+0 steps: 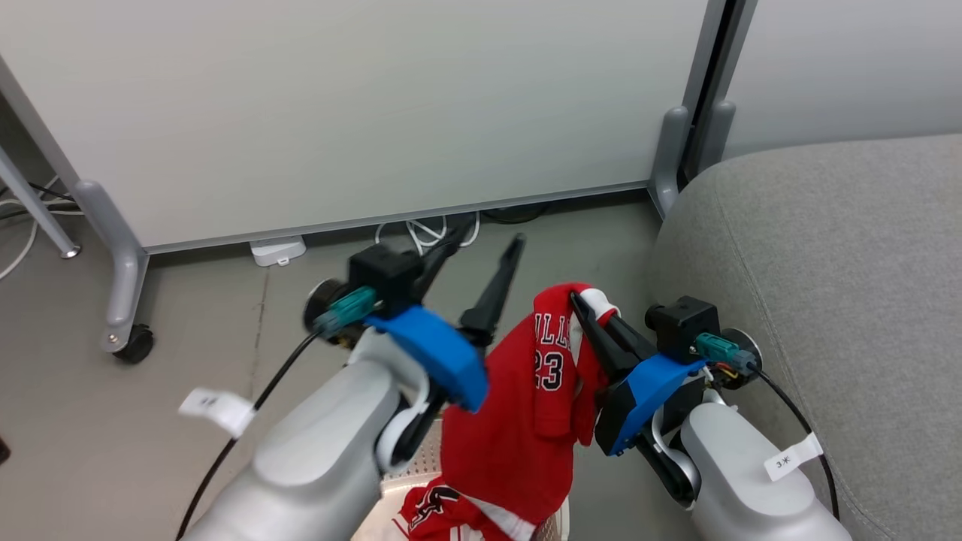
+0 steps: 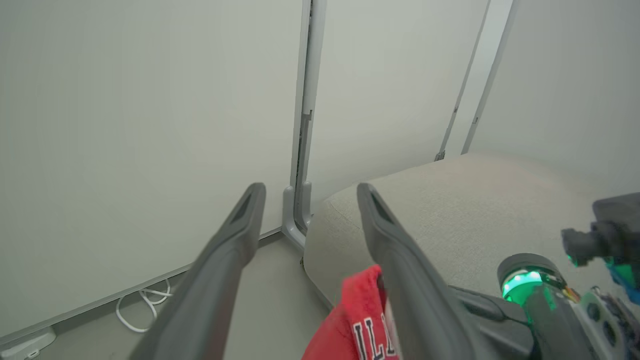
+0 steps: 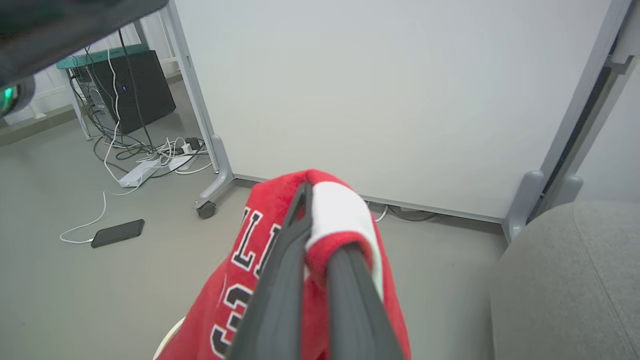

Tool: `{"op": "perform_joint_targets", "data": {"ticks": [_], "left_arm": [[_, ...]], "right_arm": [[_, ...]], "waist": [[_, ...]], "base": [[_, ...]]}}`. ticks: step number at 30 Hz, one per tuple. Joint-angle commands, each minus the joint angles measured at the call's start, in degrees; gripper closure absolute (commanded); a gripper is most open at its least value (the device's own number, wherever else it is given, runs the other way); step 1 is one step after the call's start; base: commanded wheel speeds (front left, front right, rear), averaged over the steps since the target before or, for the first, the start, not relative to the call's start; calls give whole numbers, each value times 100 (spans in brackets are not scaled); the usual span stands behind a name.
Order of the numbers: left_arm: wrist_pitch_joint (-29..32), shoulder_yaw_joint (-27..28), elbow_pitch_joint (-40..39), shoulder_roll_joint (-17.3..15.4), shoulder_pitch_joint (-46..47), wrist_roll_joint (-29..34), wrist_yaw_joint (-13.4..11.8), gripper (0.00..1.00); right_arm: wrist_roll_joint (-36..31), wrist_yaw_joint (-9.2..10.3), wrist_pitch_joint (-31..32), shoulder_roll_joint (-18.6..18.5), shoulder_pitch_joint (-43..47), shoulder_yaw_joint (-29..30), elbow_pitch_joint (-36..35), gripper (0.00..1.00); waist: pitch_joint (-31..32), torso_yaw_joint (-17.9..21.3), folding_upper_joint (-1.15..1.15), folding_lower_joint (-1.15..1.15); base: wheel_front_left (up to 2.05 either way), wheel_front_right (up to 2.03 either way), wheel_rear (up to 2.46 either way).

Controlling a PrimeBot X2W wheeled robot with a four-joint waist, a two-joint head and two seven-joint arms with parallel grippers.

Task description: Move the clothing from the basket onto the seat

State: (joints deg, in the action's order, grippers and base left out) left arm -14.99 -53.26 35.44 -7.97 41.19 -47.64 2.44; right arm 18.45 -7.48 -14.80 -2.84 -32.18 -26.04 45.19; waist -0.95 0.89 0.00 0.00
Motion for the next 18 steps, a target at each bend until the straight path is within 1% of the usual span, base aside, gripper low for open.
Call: {"op": "perform_joint_targets", "data": {"ticks": [1,6,9,12,15,18], "left_arm": [[-25,239,-219,-164,-302,161,-55,0],[-27,1137,-1068,-564,-1306,814,-176,0],[-28,1645,-1496,-720,-1915,1247,-154,0],[-27,2124,-1862,-796,-2508,1650,-104,0],[-27,2545,-2119,-811,-3006,1998,0,0],[-28,2923,-2286,-711,-3353,2216,82,0]], "right_arm": [[-109,-3,-32,-8,107,69,-131,100],[-432,-3,-38,-8,355,263,-591,100],[-549,-3,-1,-8,516,353,-865,100],[-618,-3,55,-7,680,421,-1193,100],[-604,-3,160,-7,860,492,-1525,100],[-626,-3,273,-7,1010,558,-1794,100]], "waist": [[-65,67,0,0],[-195,284,0,0],[-238,447,0,0],[-270,617,0,0],[-304,752,0,0],[-331,835,0,0]], "base": [[0,0,0],[0,0,0],[0,0,0],[0,0,0],[0,0,0],[0,0,0]]}}
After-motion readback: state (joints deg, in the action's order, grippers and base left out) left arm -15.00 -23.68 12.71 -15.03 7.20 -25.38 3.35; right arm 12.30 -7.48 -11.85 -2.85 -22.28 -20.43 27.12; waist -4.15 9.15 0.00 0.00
